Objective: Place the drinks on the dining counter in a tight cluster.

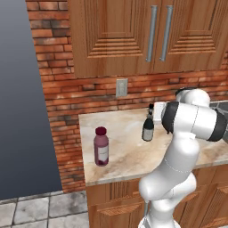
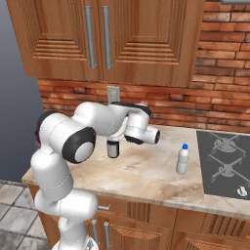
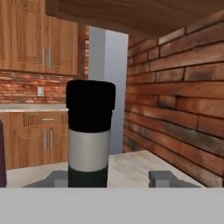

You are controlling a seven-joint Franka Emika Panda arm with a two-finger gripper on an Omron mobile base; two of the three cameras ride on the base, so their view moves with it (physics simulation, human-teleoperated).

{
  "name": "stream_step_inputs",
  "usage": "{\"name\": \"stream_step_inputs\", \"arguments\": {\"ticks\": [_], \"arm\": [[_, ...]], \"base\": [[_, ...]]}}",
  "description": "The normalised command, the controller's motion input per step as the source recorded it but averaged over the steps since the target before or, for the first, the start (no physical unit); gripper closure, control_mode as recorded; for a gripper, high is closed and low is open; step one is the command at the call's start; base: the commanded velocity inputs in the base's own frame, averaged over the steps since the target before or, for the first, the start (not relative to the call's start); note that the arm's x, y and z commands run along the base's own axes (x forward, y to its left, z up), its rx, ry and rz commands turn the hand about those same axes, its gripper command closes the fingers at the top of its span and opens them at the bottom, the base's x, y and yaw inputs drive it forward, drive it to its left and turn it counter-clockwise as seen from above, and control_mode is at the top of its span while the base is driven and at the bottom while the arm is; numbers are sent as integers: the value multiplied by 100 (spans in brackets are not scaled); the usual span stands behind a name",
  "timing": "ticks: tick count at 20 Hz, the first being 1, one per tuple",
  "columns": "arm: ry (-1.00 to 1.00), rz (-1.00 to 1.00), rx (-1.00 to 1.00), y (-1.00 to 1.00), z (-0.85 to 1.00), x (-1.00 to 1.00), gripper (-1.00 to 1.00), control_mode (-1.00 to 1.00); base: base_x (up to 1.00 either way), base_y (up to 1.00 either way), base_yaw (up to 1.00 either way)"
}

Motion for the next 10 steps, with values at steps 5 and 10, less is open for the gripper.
{"name": "stream_step_inputs", "arguments": {"ticks": [5,10], "arm": [[1,0,6,12,2,2,100,-100],[2,3,4,3,36,-24,100,-100]], "base": [[0,0,0],[0,0,0]]}}
